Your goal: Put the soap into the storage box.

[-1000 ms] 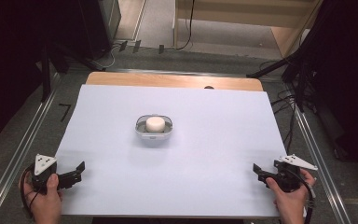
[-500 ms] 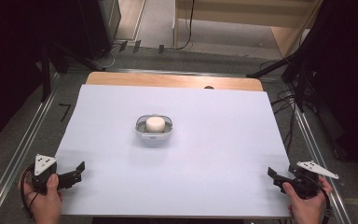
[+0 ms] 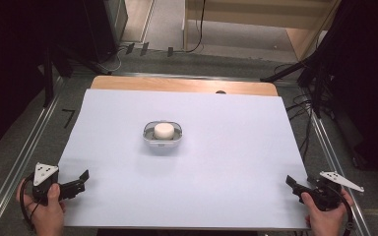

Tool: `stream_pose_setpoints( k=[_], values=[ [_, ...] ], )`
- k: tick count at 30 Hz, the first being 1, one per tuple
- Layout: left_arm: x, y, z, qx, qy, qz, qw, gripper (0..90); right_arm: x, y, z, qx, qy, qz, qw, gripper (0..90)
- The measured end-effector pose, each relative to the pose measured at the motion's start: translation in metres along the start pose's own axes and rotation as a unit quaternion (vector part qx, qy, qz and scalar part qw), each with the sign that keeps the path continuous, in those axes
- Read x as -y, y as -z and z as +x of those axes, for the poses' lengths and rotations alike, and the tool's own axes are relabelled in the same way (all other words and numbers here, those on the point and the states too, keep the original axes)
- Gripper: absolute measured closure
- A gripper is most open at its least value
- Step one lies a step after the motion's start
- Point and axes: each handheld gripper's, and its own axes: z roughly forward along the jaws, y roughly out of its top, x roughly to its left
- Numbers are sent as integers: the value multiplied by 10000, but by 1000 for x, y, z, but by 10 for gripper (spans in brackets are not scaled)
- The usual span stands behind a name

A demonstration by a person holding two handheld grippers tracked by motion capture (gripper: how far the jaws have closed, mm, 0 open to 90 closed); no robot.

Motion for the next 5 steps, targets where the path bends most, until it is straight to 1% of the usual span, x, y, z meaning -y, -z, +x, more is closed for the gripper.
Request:
stream_pose_setpoints(
  k=[2,4,5],
  values=[
    [0,0,0,5,14,6,10000,0,0,-1,1,18,19,34,10000,130],
    [0,-1,0,-29,6,51,10000,0,0,-2,2,37,89,25,10000,130],
    [-1,-1,0,-28,4,63,10000,0,0,-2,2,33,75,28,10000,130]
  ],
)
